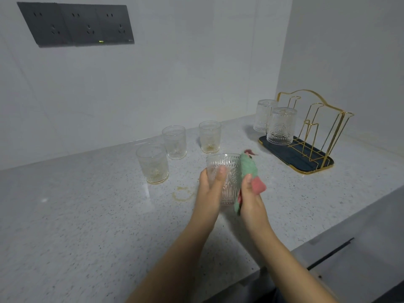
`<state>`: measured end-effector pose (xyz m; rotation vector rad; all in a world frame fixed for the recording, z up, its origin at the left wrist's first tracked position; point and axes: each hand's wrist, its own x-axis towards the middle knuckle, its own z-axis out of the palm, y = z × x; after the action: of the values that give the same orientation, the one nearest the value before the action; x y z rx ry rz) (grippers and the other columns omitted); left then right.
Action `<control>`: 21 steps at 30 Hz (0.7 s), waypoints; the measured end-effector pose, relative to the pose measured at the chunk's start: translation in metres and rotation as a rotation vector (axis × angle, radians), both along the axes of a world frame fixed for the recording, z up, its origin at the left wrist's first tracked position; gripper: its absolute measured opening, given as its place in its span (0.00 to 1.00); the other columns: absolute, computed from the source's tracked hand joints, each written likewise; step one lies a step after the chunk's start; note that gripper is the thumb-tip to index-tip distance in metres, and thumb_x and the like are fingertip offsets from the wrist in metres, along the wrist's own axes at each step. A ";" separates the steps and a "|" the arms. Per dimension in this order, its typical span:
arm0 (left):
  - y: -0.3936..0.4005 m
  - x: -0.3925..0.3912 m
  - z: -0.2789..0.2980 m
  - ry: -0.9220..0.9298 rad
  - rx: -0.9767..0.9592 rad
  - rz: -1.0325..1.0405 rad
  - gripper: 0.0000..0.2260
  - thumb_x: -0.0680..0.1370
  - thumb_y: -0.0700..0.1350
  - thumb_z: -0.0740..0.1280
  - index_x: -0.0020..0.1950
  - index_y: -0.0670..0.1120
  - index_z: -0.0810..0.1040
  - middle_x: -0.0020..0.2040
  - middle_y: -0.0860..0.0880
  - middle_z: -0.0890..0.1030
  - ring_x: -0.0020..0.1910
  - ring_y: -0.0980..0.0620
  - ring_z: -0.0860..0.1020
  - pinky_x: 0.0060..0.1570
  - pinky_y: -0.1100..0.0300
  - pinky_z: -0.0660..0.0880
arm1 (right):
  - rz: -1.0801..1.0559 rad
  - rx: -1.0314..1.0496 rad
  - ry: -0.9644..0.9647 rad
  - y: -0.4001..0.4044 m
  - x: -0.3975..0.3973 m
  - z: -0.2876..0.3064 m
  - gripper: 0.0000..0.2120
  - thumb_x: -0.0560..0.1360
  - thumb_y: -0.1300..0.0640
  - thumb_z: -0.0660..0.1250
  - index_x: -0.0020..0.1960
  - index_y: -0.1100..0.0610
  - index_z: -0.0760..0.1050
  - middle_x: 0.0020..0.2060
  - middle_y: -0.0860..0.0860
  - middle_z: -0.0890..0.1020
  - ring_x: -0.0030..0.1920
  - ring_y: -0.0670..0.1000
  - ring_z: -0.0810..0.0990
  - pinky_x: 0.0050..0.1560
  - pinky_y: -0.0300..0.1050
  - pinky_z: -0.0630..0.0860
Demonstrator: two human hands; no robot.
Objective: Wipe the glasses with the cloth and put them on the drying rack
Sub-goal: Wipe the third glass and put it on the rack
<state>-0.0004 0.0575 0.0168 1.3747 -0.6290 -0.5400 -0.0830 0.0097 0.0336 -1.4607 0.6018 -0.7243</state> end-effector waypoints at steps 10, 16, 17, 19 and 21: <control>0.002 0.012 -0.001 0.113 0.083 -0.396 0.27 0.67 0.58 0.74 0.65 0.54 0.76 0.59 0.51 0.83 0.60 0.49 0.81 0.67 0.43 0.71 | 0.019 -0.254 0.020 -0.045 -0.019 0.045 0.23 0.77 0.40 0.44 0.59 0.48 0.73 0.55 0.41 0.79 0.53 0.32 0.75 0.59 0.29 0.68; 0.009 0.025 0.003 0.032 0.155 -0.484 0.25 0.64 0.56 0.75 0.59 0.50 0.80 0.55 0.46 0.85 0.54 0.45 0.83 0.62 0.46 0.75 | 0.487 -0.590 0.457 -0.052 -0.029 0.063 0.27 0.67 0.28 0.39 0.37 0.41 0.72 0.35 0.36 0.78 0.42 0.34 0.76 0.54 0.33 0.68; 0.009 0.027 0.003 0.035 0.155 -0.508 0.27 0.63 0.56 0.76 0.59 0.49 0.81 0.56 0.44 0.84 0.56 0.41 0.82 0.65 0.43 0.73 | 0.575 -0.591 0.536 -0.055 -0.030 0.066 0.29 0.66 0.27 0.40 0.31 0.42 0.73 0.31 0.39 0.79 0.42 0.36 0.77 0.55 0.39 0.69; 0.010 0.028 0.003 0.082 0.150 -0.560 0.31 0.58 0.58 0.81 0.58 0.48 0.82 0.55 0.41 0.83 0.55 0.39 0.81 0.66 0.40 0.71 | 0.884 -0.518 0.603 -0.056 -0.034 0.076 0.23 0.67 0.28 0.49 0.30 0.40 0.75 0.31 0.39 0.81 0.42 0.35 0.78 0.54 0.35 0.70; 0.009 0.025 0.002 0.134 0.156 -0.622 0.38 0.56 0.59 0.82 0.61 0.43 0.79 0.58 0.37 0.81 0.56 0.39 0.78 0.66 0.39 0.69 | 1.223 -0.371 0.609 -0.059 -0.035 0.082 0.10 0.71 0.45 0.61 0.49 0.40 0.78 0.45 0.32 0.81 0.50 0.31 0.77 0.54 0.27 0.70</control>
<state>0.0250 0.0668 0.0187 1.2624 -0.9224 -1.1892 -0.1177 -0.0496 0.1154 -2.0327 -0.0804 0.6213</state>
